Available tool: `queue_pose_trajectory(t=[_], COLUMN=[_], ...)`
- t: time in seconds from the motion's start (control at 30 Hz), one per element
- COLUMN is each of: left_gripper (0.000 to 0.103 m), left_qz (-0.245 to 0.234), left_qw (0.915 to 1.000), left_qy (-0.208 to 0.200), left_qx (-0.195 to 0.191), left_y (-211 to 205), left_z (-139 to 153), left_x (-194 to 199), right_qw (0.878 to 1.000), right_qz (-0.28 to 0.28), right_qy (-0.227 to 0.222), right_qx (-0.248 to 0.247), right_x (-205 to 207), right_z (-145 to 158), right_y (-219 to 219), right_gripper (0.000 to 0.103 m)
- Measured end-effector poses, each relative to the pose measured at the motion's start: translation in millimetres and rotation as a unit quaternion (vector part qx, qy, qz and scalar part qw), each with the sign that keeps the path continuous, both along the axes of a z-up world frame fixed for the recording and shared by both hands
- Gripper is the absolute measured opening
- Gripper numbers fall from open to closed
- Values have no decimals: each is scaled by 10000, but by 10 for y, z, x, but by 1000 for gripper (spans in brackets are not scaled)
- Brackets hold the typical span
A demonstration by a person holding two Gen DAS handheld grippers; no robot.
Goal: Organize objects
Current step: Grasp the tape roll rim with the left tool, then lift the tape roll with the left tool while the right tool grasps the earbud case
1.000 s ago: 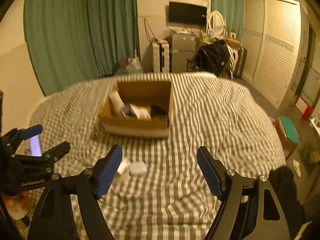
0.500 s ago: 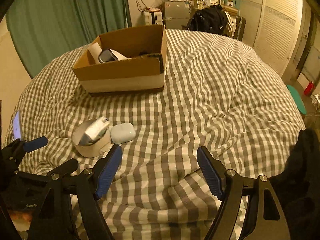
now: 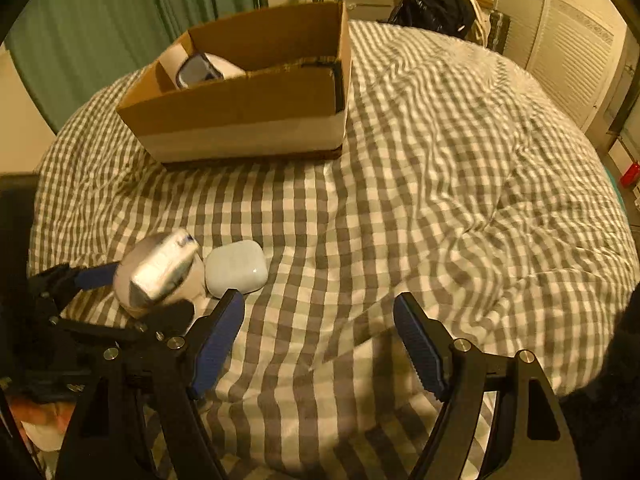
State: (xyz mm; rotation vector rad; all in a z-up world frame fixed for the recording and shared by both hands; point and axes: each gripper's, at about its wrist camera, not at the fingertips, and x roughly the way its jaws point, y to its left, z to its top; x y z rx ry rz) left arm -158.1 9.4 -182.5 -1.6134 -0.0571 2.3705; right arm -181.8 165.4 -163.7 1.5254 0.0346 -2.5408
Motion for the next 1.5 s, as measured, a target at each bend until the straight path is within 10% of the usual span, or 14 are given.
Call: queue_pose_trajectory(t=[0.37, 0.67, 0.83, 1.5], left_gripper=[85, 85, 85, 85], left_qz=[692, 1047, 1042, 714], left_qw=[9944, 9924, 9925, 9860], left_qy=[782, 615, 594, 1429], left_qx=[-162, -197, -240, -476], left_y=[-518, -792, -785, -347], left_z=[470, 373, 383, 1310], left_x=[52, -15, -8, 662], right_qw=[9994, 9946, 9923, 9940], right_qz=[323, 833, 1029, 820], right_qy=[-104, -617, -666, 715], right_qx=[-32, -34, 182, -101], right_x=[-185, -429, -438, 459], right_z=[-98, -385, -455, 728], right_y=[-212, -561, -702, -433], right_gripper=[77, 77, 52, 51])
